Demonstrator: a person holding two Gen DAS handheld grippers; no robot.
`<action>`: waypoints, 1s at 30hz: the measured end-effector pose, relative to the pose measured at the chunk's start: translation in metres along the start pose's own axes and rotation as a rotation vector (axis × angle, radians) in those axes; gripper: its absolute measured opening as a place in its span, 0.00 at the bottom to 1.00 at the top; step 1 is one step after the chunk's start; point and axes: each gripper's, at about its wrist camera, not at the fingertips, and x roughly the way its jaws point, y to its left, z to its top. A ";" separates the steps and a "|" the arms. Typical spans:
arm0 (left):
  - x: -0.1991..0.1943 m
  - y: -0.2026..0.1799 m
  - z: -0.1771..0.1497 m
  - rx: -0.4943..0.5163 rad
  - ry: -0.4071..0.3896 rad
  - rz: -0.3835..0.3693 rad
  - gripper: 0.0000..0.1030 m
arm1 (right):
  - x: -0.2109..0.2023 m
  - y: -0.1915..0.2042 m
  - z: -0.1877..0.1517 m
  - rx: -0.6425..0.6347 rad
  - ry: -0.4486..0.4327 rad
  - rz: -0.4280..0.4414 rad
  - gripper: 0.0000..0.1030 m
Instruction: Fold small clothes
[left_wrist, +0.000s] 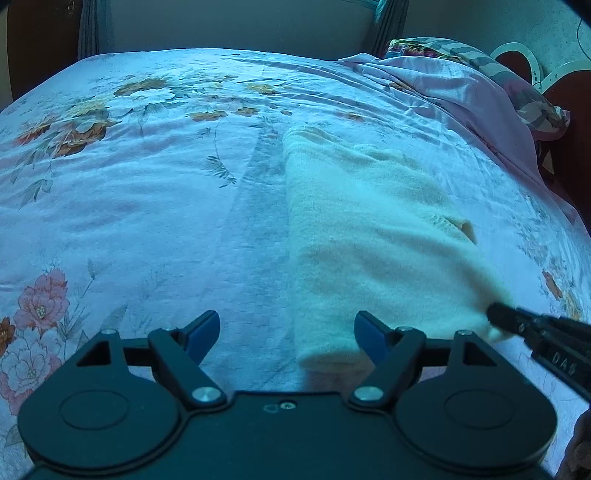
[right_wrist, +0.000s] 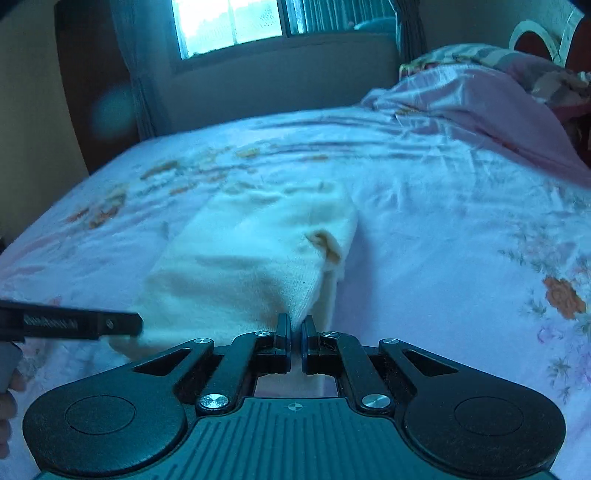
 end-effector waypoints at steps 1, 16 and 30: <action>0.003 -0.001 0.001 0.005 0.006 0.000 0.76 | 0.009 -0.004 -0.007 0.010 0.049 -0.016 0.03; 0.019 -0.013 0.000 0.050 0.043 -0.006 0.76 | 0.030 0.016 0.035 -0.025 -0.038 0.011 0.04; 0.022 -0.009 0.020 0.017 0.027 -0.065 0.80 | 0.033 -0.023 0.030 0.121 -0.018 0.029 0.77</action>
